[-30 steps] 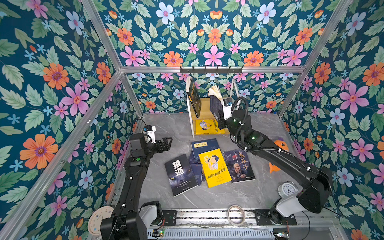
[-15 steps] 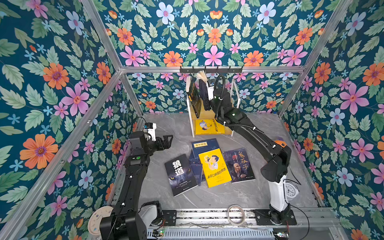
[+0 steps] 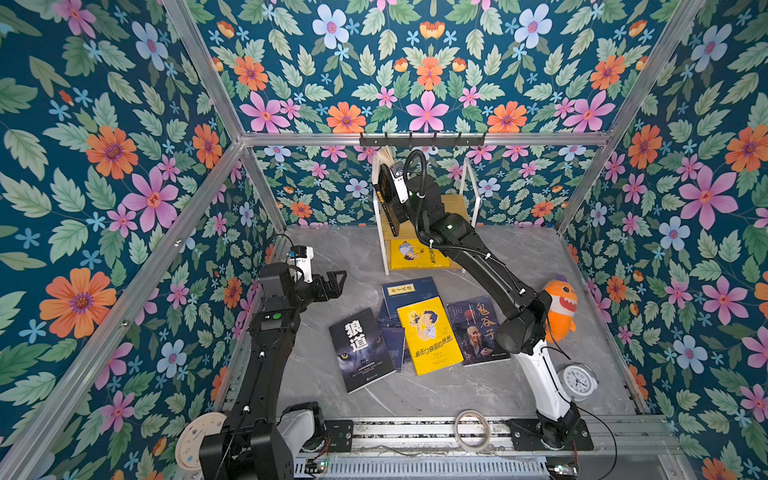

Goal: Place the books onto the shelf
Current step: 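Carry the blue book with the right gripper to the shelf's upper level, then lower the blue book upright beside the black book and open the right gripper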

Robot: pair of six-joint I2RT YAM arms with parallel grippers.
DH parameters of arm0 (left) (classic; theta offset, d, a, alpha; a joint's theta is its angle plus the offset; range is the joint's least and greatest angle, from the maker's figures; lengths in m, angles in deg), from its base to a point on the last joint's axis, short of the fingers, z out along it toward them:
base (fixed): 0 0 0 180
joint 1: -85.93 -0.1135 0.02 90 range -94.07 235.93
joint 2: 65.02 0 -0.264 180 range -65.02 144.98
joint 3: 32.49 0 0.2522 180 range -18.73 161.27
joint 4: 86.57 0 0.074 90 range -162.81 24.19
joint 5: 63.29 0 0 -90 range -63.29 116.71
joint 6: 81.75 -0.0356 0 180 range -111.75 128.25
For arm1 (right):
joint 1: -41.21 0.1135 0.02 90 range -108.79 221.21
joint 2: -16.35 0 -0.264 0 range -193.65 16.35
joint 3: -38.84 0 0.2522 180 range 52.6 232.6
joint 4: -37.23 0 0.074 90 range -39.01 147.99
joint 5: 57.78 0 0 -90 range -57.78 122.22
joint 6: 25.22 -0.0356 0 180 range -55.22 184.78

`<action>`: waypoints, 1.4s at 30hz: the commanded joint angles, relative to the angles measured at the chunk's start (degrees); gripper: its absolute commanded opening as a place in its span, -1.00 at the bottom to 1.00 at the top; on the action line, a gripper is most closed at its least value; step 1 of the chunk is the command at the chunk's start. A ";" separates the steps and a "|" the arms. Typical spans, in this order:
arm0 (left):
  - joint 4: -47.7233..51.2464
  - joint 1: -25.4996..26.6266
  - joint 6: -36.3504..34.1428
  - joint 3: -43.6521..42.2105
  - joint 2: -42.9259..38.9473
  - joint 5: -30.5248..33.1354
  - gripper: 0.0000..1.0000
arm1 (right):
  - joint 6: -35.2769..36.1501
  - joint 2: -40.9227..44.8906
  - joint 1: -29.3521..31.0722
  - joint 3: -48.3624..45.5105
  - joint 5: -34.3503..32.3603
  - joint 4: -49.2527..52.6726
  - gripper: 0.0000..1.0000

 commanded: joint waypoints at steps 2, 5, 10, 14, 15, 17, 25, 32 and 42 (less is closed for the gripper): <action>-1.26 -0.04 -0.27 -0.03 -0.17 -0.33 0.94 | 3.11 0.15 0.31 0.79 -1.63 -3.11 -1.00; -1.34 -0.13 -0.33 -0.22 -0.24 -0.33 0.95 | 3.53 0.40 0.42 0.89 -1.62 -3.91 -1.00; -1.52 -0.11 -0.25 -0.27 -0.24 -0.39 0.95 | 3.16 0.34 0.42 2.08 -0.78 -4.55 -1.00; -1.65 -0.09 -0.39 -0.49 -0.26 -0.25 0.95 | 3.36 -0.02 0.52 2.20 -0.34 -4.87 -1.00; -1.61 -0.15 -0.39 -0.53 -0.24 -0.25 0.95 | 3.38 -0.07 0.52 2.17 -0.36 -4.74 -1.00; -1.60 -0.11 -0.39 -0.49 -0.24 -0.37 0.95 | 3.53 -0.33 0.52 1.96 -0.45 -4.31 -1.00; -1.64 -0.17 -0.38 -0.51 -0.26 -0.31 0.95 | 3.84 -1.02 0.78 -0.21 -1.63 -1.78 -1.00; -1.61 -0.15 -0.39 -0.71 -0.15 -0.33 0.95 | 3.96 -1.28 1.16 -1.45 -0.51 0.70 -1.00; -1.69 -0.30 -0.56 -0.72 -0.02 -0.33 0.95 | 3.14 1.39 1.13 -5.75 6.83 2.25 -0.97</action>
